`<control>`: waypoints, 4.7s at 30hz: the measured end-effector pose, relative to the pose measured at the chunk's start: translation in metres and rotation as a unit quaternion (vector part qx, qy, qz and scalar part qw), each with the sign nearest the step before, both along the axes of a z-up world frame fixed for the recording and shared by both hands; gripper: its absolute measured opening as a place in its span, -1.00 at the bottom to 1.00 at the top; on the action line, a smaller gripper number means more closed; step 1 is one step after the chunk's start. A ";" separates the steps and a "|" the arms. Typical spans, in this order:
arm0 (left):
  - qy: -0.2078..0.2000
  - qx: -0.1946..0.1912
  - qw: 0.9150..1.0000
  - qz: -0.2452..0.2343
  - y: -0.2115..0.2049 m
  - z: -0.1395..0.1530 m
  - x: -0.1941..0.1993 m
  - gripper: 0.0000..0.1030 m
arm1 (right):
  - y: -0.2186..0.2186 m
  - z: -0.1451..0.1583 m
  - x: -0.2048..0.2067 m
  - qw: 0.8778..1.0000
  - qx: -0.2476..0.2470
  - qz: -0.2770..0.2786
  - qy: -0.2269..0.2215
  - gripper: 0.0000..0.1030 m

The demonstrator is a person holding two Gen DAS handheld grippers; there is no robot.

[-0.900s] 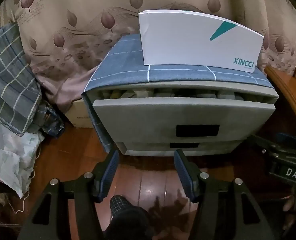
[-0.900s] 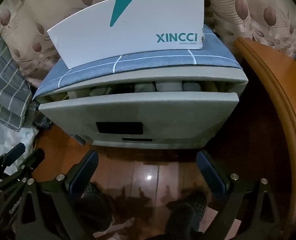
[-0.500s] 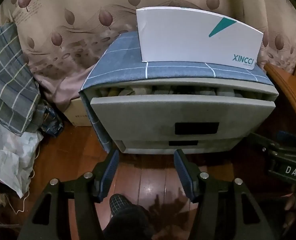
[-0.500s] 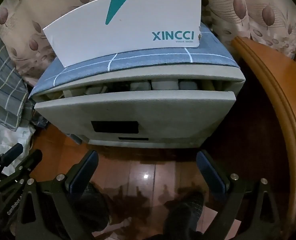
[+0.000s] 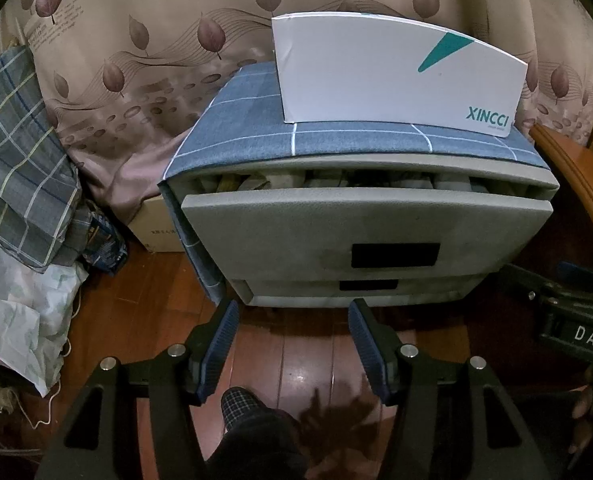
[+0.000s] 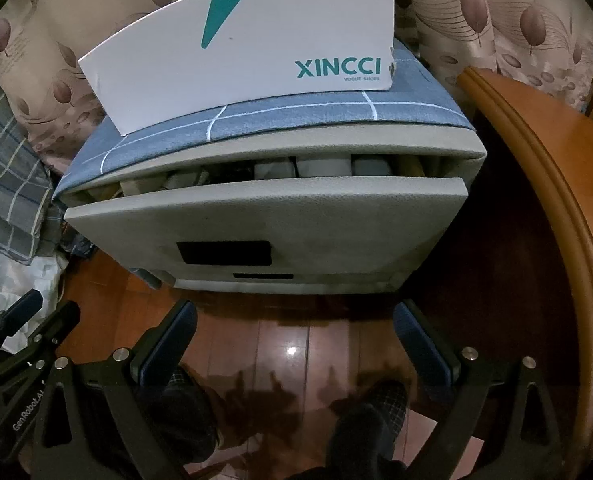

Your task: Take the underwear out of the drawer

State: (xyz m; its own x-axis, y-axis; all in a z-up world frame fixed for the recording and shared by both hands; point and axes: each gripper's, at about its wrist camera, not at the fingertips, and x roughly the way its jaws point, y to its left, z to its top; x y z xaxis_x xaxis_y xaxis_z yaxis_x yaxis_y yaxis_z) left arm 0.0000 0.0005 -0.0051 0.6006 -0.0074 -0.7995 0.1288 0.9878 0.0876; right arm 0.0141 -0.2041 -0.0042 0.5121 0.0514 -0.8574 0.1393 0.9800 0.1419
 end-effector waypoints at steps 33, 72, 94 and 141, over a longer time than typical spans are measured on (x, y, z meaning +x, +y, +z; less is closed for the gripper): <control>0.003 -0.001 1.000 0.001 0.001 -0.003 -0.002 0.14 | -0.002 -0.001 -0.001 1.000 0.004 -0.005 0.001 0.90; 0.005 -0.028 0.999 0.014 0.011 0.003 0.002 0.14 | -0.012 0.006 0.000 1.000 0.018 -0.013 -0.009 0.90; -0.029 -0.038 0.999 0.025 0.026 0.020 0.081 0.14 | -0.027 -0.007 0.080 0.999 -0.032 -0.033 -0.016 0.90; 0.155 -0.001 0.986 -0.053 0.024 -0.029 0.104 0.25 | -0.004 -0.021 0.077 0.989 -0.041 -0.009 0.141 0.99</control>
State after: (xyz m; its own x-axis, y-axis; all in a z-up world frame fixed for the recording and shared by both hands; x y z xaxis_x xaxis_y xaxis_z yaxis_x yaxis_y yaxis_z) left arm 0.1044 0.0241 -0.0341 0.3229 -0.0585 -0.9446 0.2513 0.9676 0.0260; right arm 0.0916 -0.2084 -0.0255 0.2519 -0.0309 -0.9672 0.1787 0.9838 0.0151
